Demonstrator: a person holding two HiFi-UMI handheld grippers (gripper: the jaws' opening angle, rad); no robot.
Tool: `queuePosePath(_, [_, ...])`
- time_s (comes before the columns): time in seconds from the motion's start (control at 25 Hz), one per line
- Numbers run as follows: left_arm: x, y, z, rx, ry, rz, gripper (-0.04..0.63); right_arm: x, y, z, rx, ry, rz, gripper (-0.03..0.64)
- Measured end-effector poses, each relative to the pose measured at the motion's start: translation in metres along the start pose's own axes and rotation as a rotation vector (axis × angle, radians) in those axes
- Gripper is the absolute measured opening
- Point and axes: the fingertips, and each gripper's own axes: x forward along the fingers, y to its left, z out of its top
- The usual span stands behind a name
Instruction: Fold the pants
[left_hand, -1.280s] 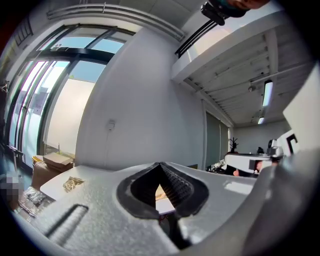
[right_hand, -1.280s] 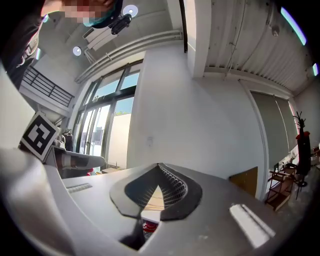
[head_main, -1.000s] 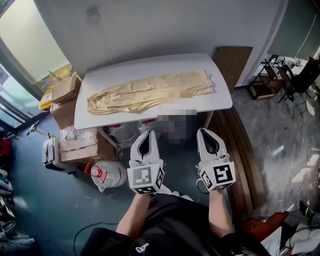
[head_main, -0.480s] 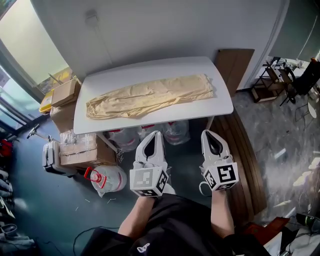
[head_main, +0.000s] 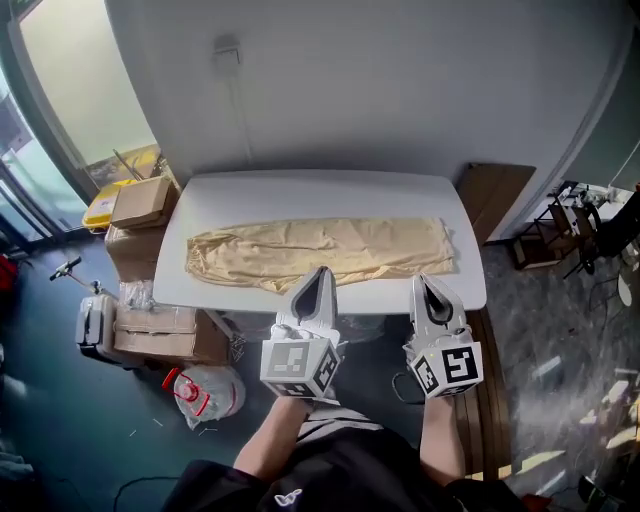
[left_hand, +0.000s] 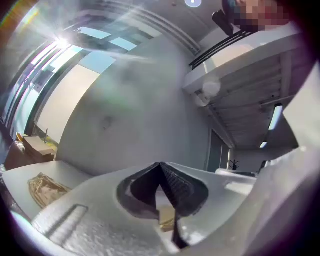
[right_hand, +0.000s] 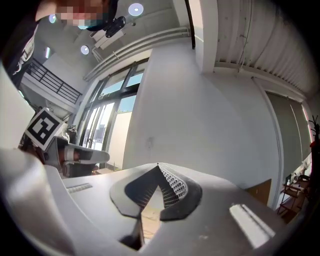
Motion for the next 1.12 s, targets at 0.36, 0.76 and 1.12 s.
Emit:
queuePosePath(0.36, [0.070, 0.100, 0.013, -0.010, -0.009, 0.069, 0.003, 0.144, 0.021, -0.002, -0.045, 0.009, 0.111, 0.003])
queuePosePath(0.76, [0.117, 0.116, -0.031, 0.039, 0.116, 0.041, 0.003, 0.175, -0.017, -0.058, 0.061, 0.116, 0.048, 0.003])
queuePosePath(1.12, [0.167, 0.075, -0.069, 0.077, 0.225, -0.045, 0.003, 0.171, -0.068, -0.063, 0.099, 0.097, -0.013, 0.003])
